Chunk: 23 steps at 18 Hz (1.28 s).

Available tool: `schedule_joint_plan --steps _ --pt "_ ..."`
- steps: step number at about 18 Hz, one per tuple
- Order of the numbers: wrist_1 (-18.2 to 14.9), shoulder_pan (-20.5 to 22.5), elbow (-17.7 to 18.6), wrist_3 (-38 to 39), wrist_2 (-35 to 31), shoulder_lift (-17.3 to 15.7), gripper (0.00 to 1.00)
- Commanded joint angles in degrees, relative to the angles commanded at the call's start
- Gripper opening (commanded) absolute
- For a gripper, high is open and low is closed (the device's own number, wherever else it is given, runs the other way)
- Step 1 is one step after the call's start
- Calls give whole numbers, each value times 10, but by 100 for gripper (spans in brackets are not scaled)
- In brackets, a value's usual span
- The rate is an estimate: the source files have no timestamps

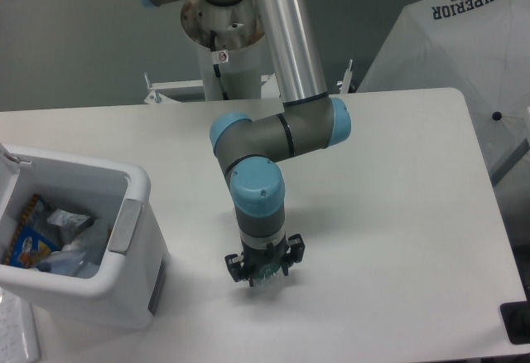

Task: Place the trash in the trash can
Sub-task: 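Close the gripper on the green-labelled bottle's cap end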

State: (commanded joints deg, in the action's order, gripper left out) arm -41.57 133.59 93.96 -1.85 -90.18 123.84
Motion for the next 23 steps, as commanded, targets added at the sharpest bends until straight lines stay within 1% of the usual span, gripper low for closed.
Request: schedule_joint_plan --steps 2,5,17,20,23 --pt "-1 0 -4 0 0 -1 68" --pt "-1 0 -5 -1 0 -9 68" --pt "0 3 -11 -3 0 -9 67" --pt "1 5 -18 -2 0 -9 67" --pt "0 5 -27 -3 1 -17 67"
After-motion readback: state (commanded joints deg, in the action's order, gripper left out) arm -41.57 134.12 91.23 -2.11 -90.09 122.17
